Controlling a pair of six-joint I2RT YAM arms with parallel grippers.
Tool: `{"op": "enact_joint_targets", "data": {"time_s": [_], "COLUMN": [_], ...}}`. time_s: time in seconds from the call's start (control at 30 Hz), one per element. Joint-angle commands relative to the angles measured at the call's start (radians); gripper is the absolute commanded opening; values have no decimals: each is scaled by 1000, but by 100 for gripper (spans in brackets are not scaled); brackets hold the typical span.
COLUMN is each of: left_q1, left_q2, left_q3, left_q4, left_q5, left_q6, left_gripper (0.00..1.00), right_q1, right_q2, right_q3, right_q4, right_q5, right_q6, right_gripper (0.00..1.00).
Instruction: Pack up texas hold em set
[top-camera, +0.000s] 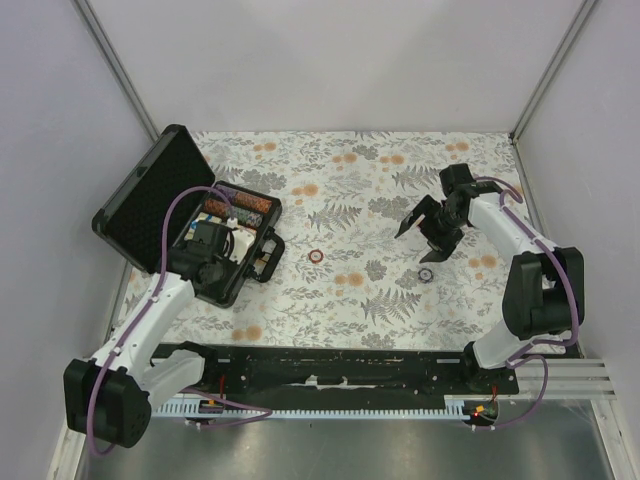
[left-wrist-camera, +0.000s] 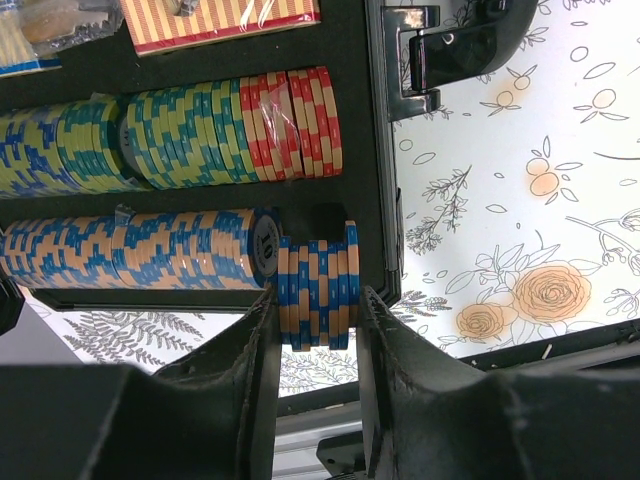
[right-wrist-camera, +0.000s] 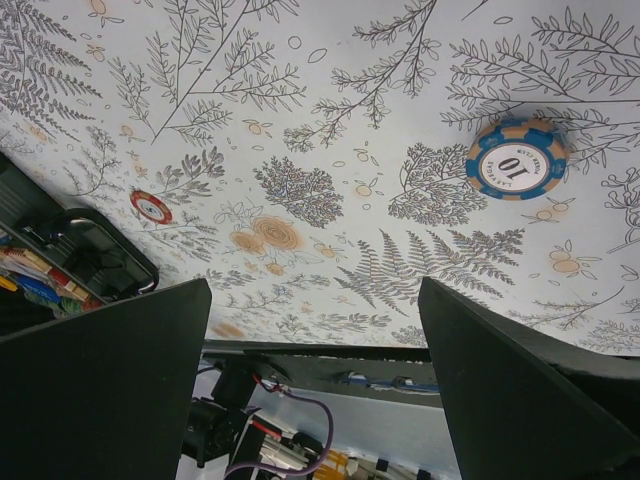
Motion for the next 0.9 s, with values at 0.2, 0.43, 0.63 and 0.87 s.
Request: {"op": "enact_joint_targets", "data": {"time_s": [0.2,0.43,0.63,0.87], "left_q1": [30,36,36,36], "left_q2": [-11,15,50,85], "left_q3": [-11,3,5,11], "left_q4": [73,70,72,87], "left_q5": [-56,0,-45,-89], "left_q6": [10,3,-3,-26], "left_gripper": [2,2,2,2], "right_q1": [-8,-14,-16,-20], "right_q2": [13,14,17,20], "right_q3": [23,25,21,23], "right_q4": [-1,-3,0,-1], "right_q5": [-28,-31,-34,-42], "right_q6": [-7,-10,-10,-12], "right_gripper": [92,92,92,92]}}
